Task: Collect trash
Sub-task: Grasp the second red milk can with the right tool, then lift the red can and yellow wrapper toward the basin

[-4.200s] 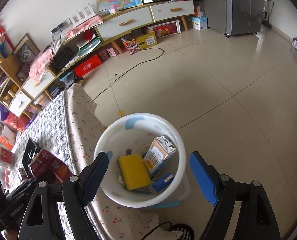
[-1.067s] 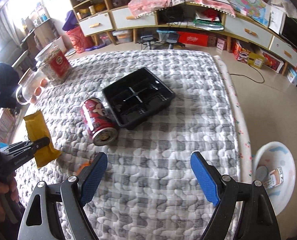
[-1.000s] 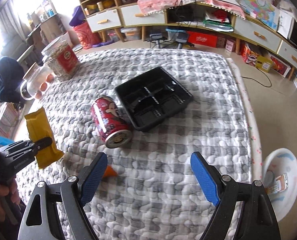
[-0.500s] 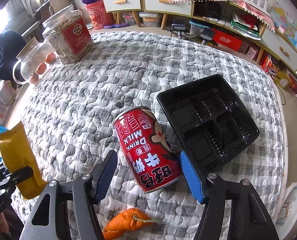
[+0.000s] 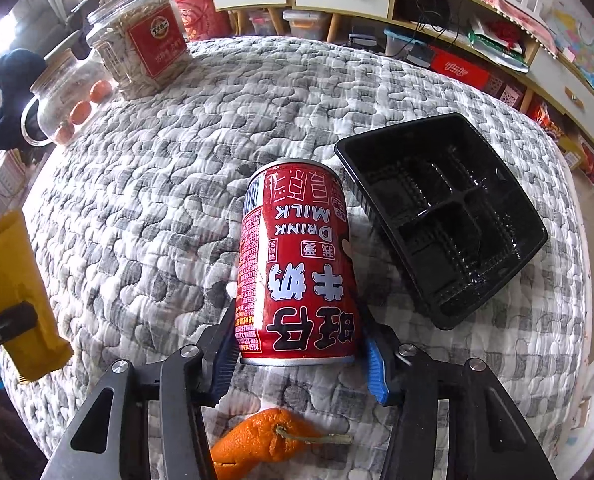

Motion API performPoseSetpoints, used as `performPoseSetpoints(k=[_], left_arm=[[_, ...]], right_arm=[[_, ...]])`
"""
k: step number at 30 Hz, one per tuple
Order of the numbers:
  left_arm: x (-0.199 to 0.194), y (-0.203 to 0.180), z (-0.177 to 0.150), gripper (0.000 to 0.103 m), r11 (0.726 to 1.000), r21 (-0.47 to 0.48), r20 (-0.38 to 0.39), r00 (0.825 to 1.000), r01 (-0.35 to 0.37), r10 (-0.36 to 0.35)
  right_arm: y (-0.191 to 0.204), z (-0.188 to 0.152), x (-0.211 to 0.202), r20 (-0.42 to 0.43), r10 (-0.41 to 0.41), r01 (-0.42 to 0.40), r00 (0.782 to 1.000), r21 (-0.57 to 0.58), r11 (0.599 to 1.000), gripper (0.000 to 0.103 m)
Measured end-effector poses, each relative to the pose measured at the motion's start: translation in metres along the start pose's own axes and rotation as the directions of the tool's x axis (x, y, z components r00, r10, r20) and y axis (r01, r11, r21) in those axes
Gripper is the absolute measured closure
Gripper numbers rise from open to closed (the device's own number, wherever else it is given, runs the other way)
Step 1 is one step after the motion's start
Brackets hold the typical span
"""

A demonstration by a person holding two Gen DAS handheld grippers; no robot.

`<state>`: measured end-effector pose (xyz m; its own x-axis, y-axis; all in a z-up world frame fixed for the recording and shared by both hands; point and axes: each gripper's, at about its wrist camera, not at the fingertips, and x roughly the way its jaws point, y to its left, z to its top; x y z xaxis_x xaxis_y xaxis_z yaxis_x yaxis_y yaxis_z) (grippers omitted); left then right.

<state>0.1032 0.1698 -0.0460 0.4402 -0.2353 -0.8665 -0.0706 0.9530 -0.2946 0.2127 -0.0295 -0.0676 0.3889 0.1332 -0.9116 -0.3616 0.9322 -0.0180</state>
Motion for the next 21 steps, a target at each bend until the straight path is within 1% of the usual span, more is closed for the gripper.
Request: performPoseSetpoints(k=[4, 11, 16, 21], left_arm=[[-0.002, -0.006, -0.001, 0.088, 1.0, 0.01, 0.006, 1.0, 0.008, -0.008], [0.001, -0.021, -0.001, 0.088, 0.999, 0.034, -0.001, 1.0, 0.027, -0.027], [0.005, -0.033, -0.003, 0.088, 0.998, 0.047, -0.007, 0.999, 0.039, -0.038], [0.007, -0.051, -0.005, 0.088, 0.996, 0.06, -0.014, 0.998, 0.062, -0.061]], right_arm=[[-0.001, -0.009, -0.019, 0.035, 0.021, -0.021, 0.999, 0.0, 1.0, 0.05], [-0.018, -0.027, -0.053, 0.076, 0.047, -0.048, 0.996, 0.02, 0.999, 0.05], [-0.038, -0.043, -0.077, 0.105, 0.059, -0.066, 0.993, 0.063, 0.996, 0.05], [-0.068, -0.059, -0.096, 0.136, 0.042, -0.059, 0.99, 0.123, 0.991, 0.05]])
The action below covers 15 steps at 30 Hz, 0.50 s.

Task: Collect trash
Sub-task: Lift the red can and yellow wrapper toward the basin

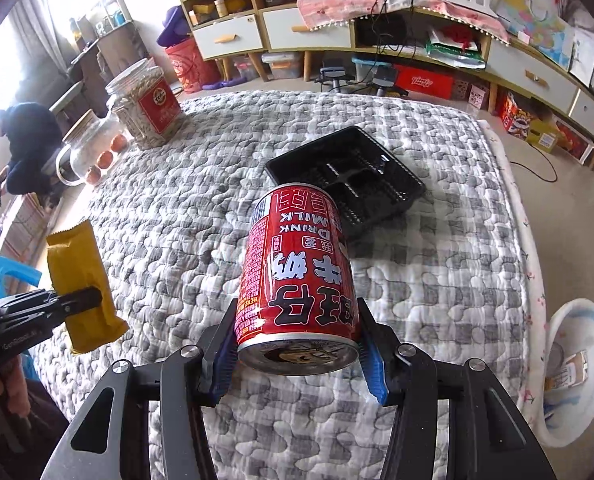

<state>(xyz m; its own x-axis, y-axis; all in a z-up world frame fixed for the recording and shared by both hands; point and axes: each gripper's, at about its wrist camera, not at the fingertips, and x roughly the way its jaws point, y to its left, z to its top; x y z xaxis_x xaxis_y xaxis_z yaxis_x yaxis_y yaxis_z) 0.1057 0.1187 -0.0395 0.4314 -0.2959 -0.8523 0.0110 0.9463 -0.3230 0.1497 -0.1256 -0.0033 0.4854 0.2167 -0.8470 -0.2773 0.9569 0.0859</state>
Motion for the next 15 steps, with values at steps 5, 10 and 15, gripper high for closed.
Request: performPoseSetpoints(k=[5, 10, 15], left_arm=[[0.002, -0.021, -0.004, 0.088, 1.0, 0.016, 0.004, 1.0, 0.013, -0.013], [0.007, -0.04, -0.004, 0.088, 0.999, 0.019, 0.001, 1.0, 0.028, -0.028], [0.012, -0.064, -0.003, 0.088, 0.999, 0.038, 0.008, 0.999, 0.036, -0.036]], right_arm=[[-0.043, -0.013, -0.011, 0.012, 0.027, -0.028, 1.0, 0.13, 0.991, 0.05], [-0.061, -0.02, -0.027, 0.034, 0.01, -0.015, 0.999, 0.129, 0.991, 0.05], [-0.081, -0.028, -0.04, 0.045, 0.0, -0.007, 0.999, 0.145, 0.989, 0.05]])
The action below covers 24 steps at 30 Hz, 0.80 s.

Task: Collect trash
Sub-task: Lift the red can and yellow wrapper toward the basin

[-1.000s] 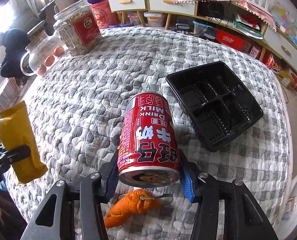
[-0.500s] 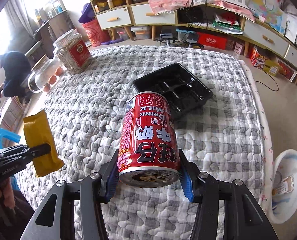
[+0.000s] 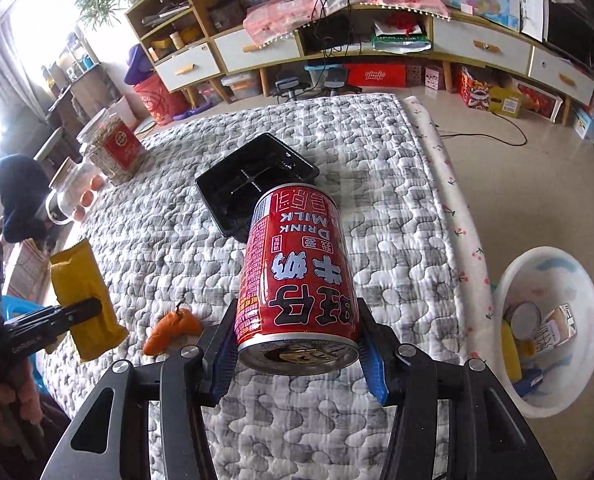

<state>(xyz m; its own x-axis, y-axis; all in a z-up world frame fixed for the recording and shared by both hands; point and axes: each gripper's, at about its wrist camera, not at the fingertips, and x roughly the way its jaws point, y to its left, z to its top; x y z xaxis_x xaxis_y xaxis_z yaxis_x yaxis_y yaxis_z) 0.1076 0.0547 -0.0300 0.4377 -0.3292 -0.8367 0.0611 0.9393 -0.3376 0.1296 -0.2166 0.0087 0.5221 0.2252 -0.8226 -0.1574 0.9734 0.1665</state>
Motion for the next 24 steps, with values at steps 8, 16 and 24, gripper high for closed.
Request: performPoseSetpoints(k=[8, 16, 24], left_arm=[[0.014, -0.041, 0.003, 0.088, 0.998, 0.058, -0.016, 1.0, 0.026, -0.025], [0.031, -0.079, 0.004, 0.088, 0.992, 0.118, -0.049, 0.998, 0.05, -0.045], [0.052, -0.119, 0.006, 0.088, 0.982, 0.171, -0.088, 0.994, 0.079, -0.064]], right_arm=[[-0.045, -0.01, -0.024, 0.03, -0.034, 0.032, 0.999, 0.077, 0.997, 0.05], [-0.107, -0.028, -0.048, 0.046, -0.083, 0.072, 0.995, 0.206, 0.976, 0.05], [-0.18, -0.048, -0.07, 0.044, -0.152, 0.126, 0.987, 0.359, 0.925, 0.05]])
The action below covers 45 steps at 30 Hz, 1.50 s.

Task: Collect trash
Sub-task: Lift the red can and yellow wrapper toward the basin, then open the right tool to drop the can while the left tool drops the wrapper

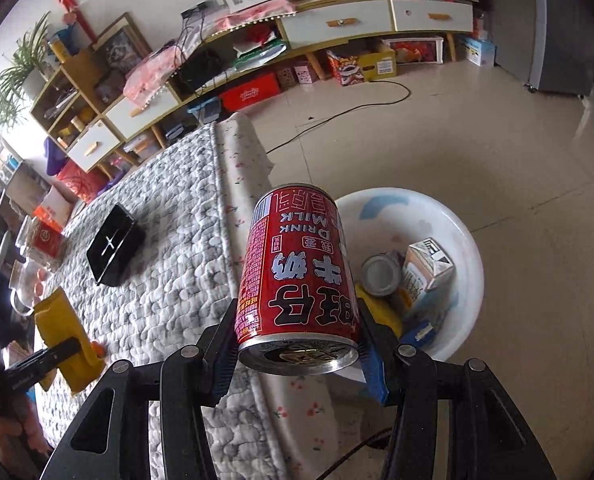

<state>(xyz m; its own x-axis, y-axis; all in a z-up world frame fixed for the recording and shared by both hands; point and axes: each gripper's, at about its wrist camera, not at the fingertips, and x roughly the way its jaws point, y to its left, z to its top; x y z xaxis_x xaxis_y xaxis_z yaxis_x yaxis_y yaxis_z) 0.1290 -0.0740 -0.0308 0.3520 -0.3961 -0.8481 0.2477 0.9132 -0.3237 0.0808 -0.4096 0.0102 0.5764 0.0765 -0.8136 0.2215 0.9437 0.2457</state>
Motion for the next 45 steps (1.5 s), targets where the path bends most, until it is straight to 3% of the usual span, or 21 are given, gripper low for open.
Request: performPoseSetpoints(k=[8, 13, 15, 23, 37, 38, 42, 45], left_arm=[[0.021, -0.05, 0.01, 0.088, 0.997, 0.06, -0.024, 0.999, 0.039, -0.038], [0.036, -0.084, 0.017, 0.088, 0.992, 0.1, -0.036, 0.997, 0.071, -0.067], [0.041, -0.099, 0.02, 0.088, 0.989, 0.121, -0.04, 0.996, 0.081, -0.077], [0.063, -0.154, 0.032, 0.088, 0.97, 0.214, -0.055, 0.993, 0.117, -0.107], [0.104, -0.214, 0.043, 0.087, 0.923, 0.348, -0.071, 0.986, 0.165, -0.15], [0.106, -0.214, 0.044, 0.083, 0.921, 0.352, -0.076, 0.986, 0.168, -0.151], [0.11, -0.212, 0.047, 0.041, 0.928, 0.349, -0.062, 0.991, 0.134, -0.12], [0.107, -0.208, 0.047, 0.037, 0.933, 0.34, -0.055, 0.993, 0.118, -0.106]], right_arm=[[-0.047, 0.0, 0.013, -0.047, -0.044, 0.048, 0.998, 0.088, 0.995, 0.05], [-0.055, 0.001, 0.024, -0.077, -0.024, 0.034, 0.997, 0.133, 0.991, 0.046], [-0.057, 0.002, 0.02, -0.062, -0.022, 0.031, 0.998, 0.147, 0.989, 0.038], [-0.071, -0.004, -0.004, -0.022, -0.063, 0.066, 0.998, 0.174, 0.982, 0.03], [-0.107, -0.017, -0.033, 0.02, -0.192, 0.183, 0.981, 0.226, 0.957, 0.028], [-0.108, -0.017, -0.033, 0.02, -0.191, 0.181, 0.981, 0.231, 0.956, 0.028], [-0.11, -0.017, -0.032, 0.02, -0.187, 0.177, 0.982, 0.237, 0.955, 0.027], [-0.108, -0.017, -0.033, 0.022, -0.186, 0.176, 0.982, 0.234, 0.956, 0.027]])
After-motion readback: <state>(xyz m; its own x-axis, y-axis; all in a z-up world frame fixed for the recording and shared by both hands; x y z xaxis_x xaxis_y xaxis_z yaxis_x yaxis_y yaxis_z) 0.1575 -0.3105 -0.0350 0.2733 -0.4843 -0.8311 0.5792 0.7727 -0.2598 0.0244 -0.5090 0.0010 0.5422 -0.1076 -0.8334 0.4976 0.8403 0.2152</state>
